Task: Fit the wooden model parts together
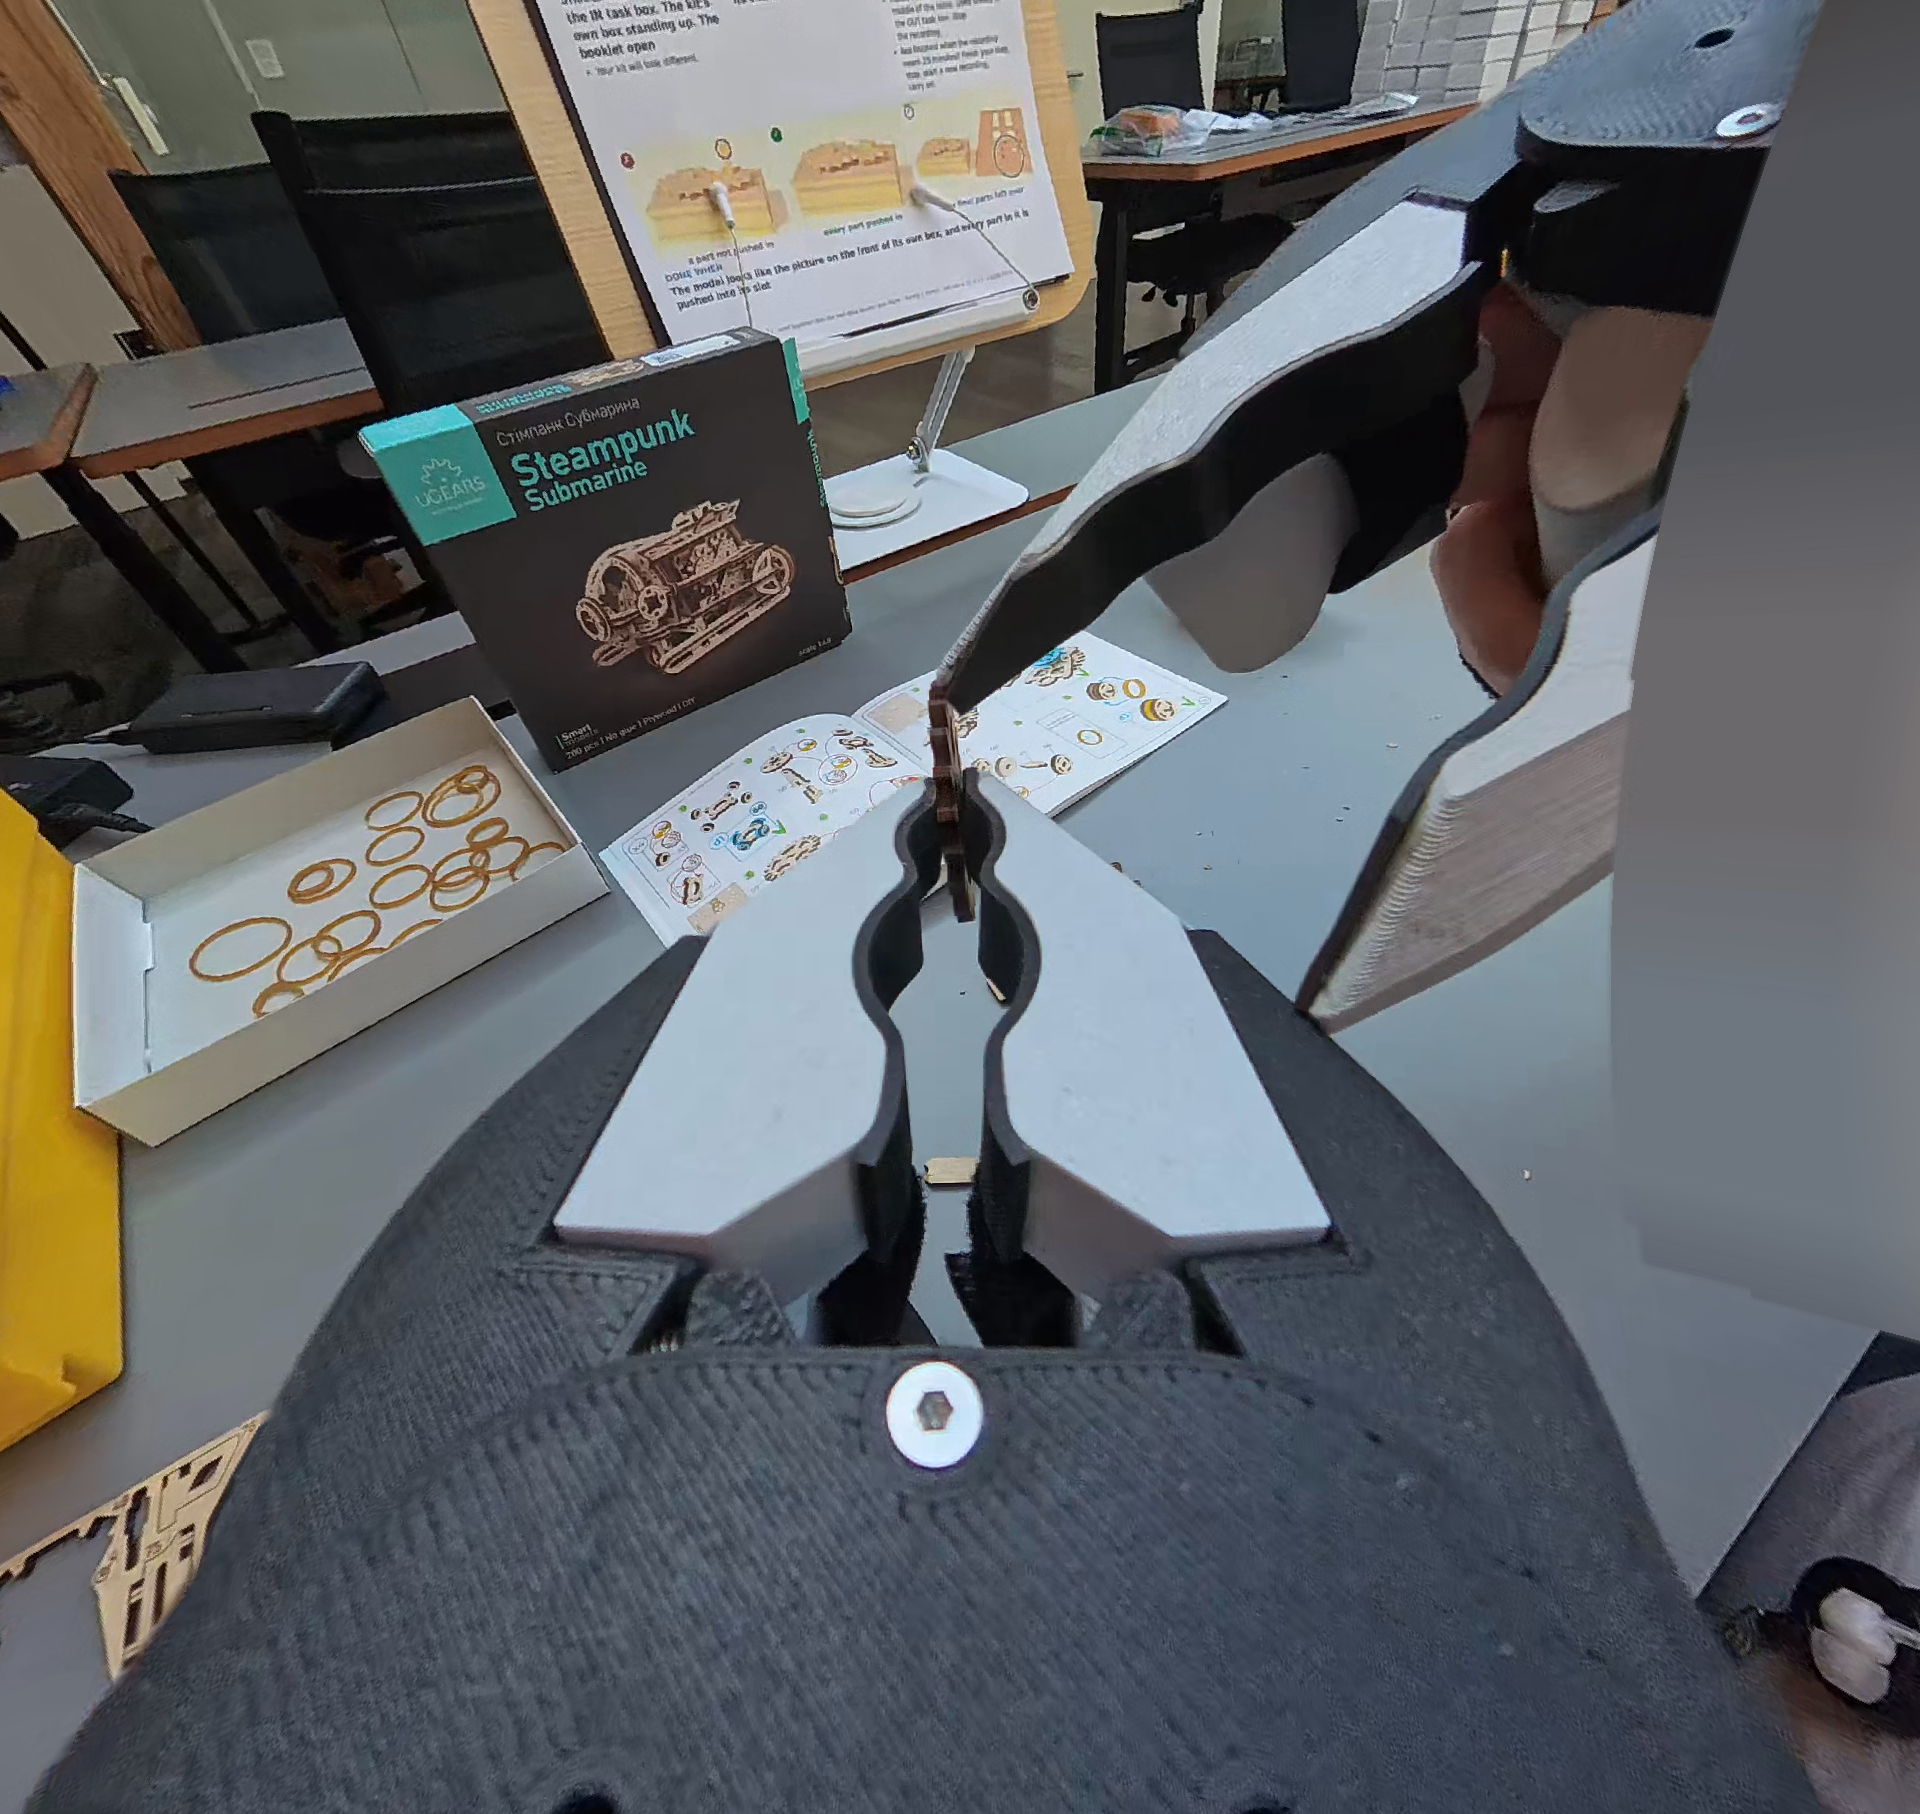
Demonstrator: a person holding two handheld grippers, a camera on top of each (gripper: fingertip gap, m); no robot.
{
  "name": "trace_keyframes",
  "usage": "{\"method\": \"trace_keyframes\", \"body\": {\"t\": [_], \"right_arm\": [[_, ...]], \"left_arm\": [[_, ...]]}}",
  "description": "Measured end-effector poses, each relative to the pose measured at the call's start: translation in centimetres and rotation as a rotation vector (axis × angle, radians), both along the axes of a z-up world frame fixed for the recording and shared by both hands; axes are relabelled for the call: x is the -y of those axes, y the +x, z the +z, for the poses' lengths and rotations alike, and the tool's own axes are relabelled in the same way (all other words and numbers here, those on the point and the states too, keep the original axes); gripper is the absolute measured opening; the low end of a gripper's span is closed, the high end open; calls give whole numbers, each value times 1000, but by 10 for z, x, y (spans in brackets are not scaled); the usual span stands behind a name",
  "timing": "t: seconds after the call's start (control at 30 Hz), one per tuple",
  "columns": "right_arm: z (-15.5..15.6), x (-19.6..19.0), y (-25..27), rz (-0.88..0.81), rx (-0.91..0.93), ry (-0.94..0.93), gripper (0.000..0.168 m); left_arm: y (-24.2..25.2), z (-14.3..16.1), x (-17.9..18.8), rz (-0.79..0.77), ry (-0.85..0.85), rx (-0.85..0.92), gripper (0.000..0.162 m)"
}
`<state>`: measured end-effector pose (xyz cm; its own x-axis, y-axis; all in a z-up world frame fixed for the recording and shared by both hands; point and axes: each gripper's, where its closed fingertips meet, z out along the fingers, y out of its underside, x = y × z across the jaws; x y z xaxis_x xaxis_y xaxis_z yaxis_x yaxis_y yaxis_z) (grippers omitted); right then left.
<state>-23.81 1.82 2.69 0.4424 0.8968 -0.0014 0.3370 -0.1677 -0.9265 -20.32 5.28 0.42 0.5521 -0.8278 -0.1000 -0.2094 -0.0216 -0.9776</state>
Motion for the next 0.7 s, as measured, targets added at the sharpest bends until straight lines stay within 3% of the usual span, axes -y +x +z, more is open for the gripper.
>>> {"method": "trace_keyframes", "body": {"t": [0.23, 0.37, 0.7], "right_arm": [[4, 2, -1, -11, -7, 22, 70], [6, 0, -1, -30, -8, 39, 83], [0, 5, -6, -6, 4, 15, 85]], "left_arm": [[-3, -2, -3, 25, 37, -17, 0], [-3, 1, -3, 60, 123, -68, 0], [-2, 2, -3, 91, 197, -127, 0]]}}
